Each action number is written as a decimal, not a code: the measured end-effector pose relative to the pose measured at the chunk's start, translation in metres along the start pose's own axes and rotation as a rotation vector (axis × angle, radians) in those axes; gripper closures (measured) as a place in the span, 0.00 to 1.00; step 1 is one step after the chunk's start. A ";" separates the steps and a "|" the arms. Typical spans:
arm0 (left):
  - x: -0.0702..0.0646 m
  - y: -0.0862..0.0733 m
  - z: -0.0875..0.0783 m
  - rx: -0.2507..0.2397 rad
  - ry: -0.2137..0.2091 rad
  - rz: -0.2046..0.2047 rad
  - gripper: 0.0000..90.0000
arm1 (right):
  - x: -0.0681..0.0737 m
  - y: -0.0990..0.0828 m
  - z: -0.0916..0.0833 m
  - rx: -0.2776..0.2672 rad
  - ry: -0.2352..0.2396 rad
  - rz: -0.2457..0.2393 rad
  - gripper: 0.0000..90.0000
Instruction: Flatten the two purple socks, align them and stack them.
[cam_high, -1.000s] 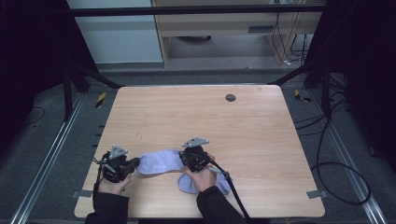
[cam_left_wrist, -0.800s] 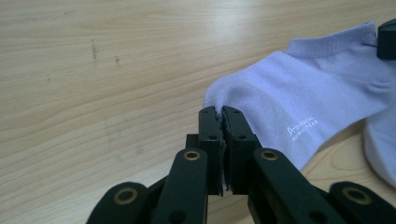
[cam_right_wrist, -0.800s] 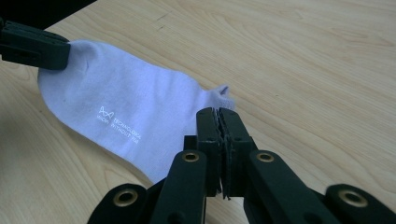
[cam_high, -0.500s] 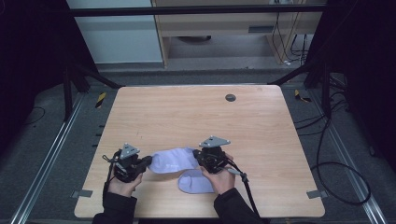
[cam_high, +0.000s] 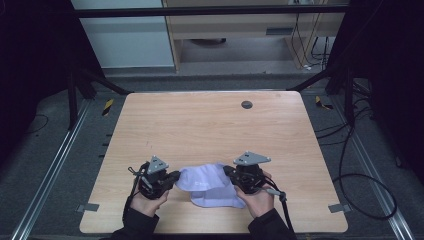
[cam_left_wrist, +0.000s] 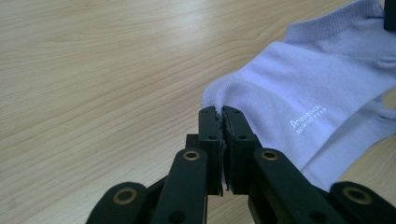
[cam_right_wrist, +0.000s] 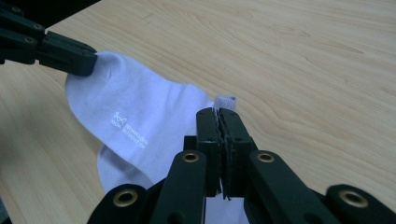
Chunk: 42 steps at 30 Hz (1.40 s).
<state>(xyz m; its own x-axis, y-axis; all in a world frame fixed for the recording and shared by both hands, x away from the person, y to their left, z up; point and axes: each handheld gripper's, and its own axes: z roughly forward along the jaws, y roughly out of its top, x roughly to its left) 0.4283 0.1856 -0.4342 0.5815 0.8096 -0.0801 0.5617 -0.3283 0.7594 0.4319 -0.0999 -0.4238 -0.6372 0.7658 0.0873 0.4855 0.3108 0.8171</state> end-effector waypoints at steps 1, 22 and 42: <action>-0.002 0.000 0.001 0.002 -0.003 0.004 0.97 | -0.002 -0.002 -0.003 0.004 -0.002 0.000 0.98; -0.033 -0.005 0.032 0.109 -0.063 0.087 0.97 | -0.013 -0.043 -0.025 0.062 -0.024 0.029 0.98; -0.035 -0.016 0.046 0.184 -0.063 0.100 0.96 | -0.020 -0.067 -0.013 0.168 -0.032 0.053 0.97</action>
<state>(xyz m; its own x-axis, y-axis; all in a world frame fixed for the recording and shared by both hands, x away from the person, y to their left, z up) 0.4257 0.1403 -0.4733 0.6721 0.7385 -0.0547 0.5941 -0.4936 0.6351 0.4047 -0.1437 -0.4729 -0.5898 0.8004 0.1072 0.6130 0.3574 0.7046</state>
